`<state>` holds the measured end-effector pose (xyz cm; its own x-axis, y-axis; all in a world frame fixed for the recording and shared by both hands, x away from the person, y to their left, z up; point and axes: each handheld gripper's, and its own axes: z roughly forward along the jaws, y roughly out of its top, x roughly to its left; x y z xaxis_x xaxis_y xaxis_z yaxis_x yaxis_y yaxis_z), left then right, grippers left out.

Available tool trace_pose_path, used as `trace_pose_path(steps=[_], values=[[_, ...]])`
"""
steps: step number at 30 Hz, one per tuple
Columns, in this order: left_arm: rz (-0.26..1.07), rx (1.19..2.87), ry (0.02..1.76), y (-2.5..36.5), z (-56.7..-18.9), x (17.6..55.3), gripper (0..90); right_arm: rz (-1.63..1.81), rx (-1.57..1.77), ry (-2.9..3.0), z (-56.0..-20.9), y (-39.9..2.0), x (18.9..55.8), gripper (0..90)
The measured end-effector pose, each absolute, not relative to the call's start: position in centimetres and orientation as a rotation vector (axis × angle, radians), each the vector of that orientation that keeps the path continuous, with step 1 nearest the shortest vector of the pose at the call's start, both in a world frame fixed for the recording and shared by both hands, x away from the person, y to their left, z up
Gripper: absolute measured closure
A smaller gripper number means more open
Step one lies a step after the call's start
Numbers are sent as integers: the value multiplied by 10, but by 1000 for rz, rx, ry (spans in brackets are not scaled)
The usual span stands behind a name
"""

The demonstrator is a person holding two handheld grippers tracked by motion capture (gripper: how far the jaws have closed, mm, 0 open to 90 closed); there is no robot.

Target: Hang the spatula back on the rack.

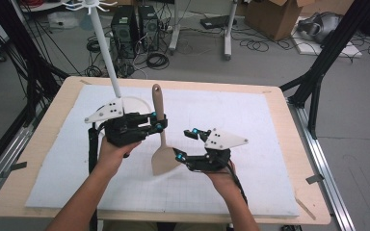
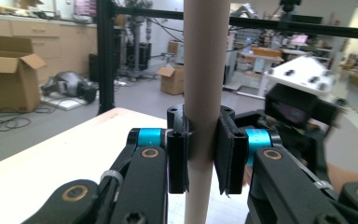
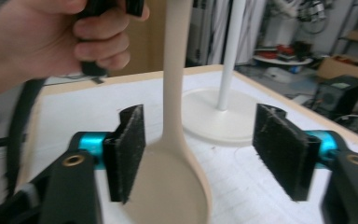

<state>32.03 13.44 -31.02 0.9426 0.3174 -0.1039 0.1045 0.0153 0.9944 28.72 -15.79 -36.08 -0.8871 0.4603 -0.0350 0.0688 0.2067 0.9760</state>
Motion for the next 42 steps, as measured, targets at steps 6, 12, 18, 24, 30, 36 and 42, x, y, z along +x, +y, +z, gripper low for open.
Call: trace_pose_path(steps=[6, 12, 18, 24, 30, 36, 42], values=[[200, 1600, 309, 147, -309, 321, 765, 1655, 627, 2164, -369, -195, 291, 182], [205, 1612, 308, 157, -308, 322, 764, 1554, 729, 2090, -376, -232, 289, 178], [216, 1595, 341, 172, -303, 327, 764, 1529, 814, 2017, -378, -261, 284, 171], [237, 1577, 362, 189, -290, 332, 764, 1489, 832, 1985, -376, -272, 283, 170], [273, 1549, 407, 212, -272, 345, 764, 1474, 849, 1971, -377, -278, 282, 170], [274, 1529, 411, 230, -253, 360, 764, 1471, 843, 1966, -375, -279, 283, 170], [273, 1531, 404, 237, -238, 374, 764, 1473, 840, 1977, -375, -276, 284, 170]])
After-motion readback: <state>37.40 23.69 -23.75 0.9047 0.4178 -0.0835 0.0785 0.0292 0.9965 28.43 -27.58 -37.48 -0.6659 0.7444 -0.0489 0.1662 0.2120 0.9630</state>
